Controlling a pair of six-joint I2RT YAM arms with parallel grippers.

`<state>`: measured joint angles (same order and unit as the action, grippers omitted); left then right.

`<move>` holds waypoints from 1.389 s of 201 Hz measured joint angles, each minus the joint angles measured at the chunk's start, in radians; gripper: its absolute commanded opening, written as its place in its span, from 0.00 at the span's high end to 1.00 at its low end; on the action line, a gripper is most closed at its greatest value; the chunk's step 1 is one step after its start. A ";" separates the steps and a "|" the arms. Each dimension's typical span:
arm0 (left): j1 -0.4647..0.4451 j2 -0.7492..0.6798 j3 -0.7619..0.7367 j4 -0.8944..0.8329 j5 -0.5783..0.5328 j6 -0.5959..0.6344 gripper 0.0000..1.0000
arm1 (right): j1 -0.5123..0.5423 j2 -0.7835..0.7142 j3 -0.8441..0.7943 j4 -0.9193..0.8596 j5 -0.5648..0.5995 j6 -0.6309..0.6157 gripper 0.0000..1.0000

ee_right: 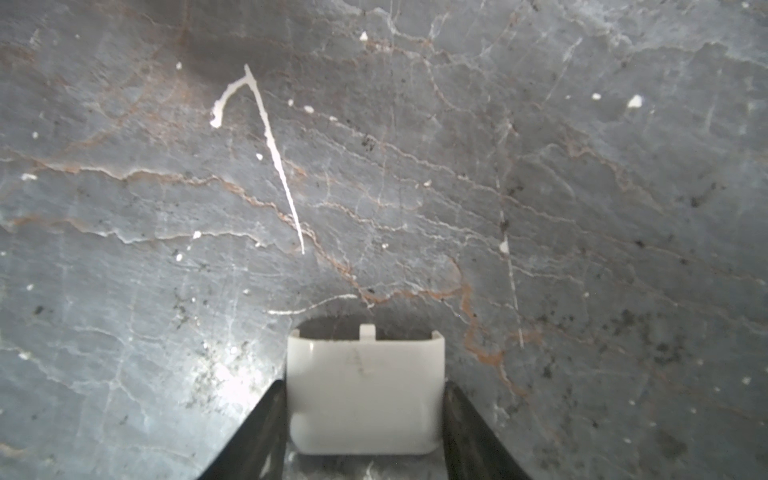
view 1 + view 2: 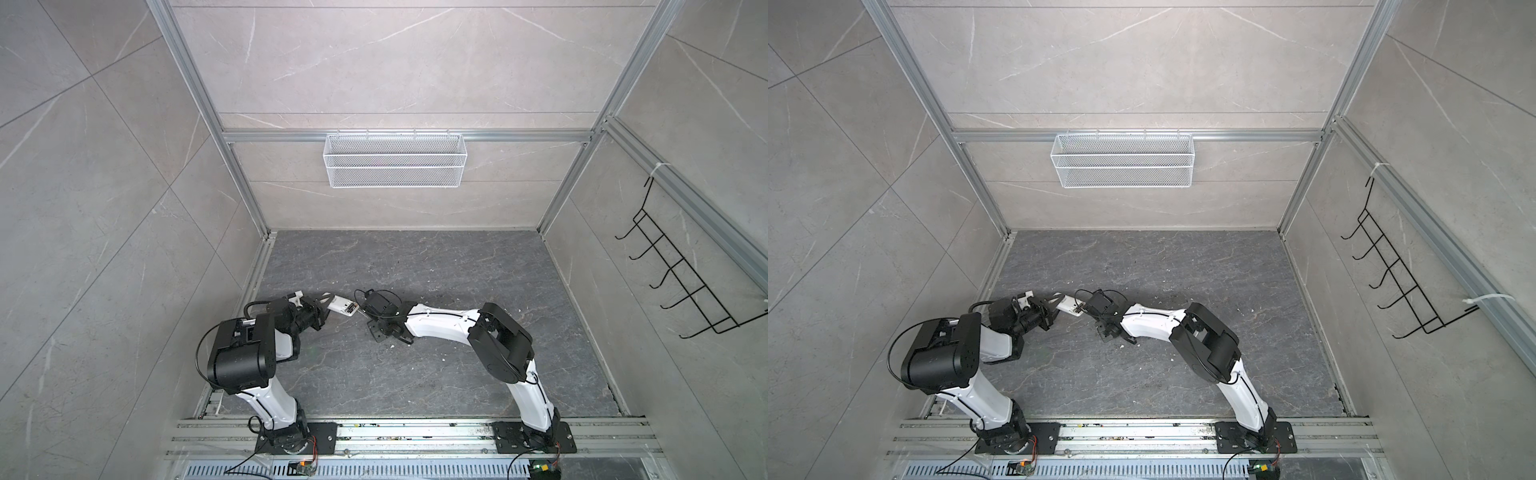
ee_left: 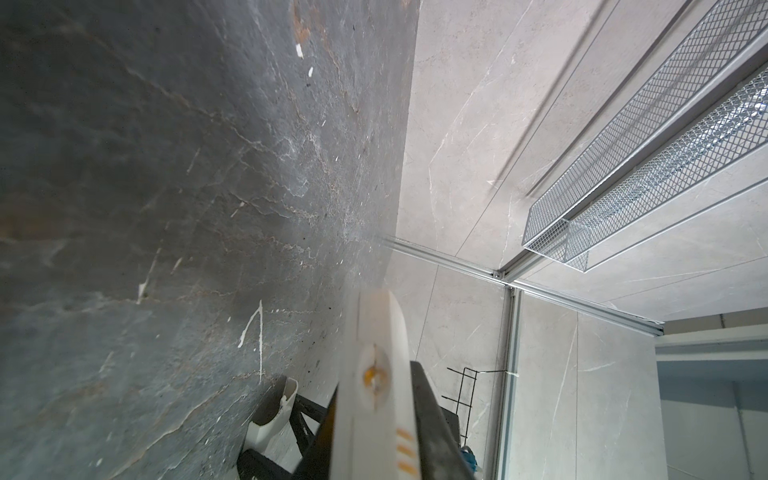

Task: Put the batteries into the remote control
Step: 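Carry the white cover toward the remote while the left gripper brings the remote closer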

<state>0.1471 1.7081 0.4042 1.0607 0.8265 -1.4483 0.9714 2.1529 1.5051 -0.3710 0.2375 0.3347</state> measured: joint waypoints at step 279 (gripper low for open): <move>-0.630 0.575 0.783 -0.307 0.276 0.666 1.00 | -0.230 -0.625 -0.742 0.172 -0.130 0.280 0.49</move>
<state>-0.4831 2.2833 1.1873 0.7536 1.1027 -0.7826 0.7418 1.5276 0.7631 -0.1989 0.1070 0.6144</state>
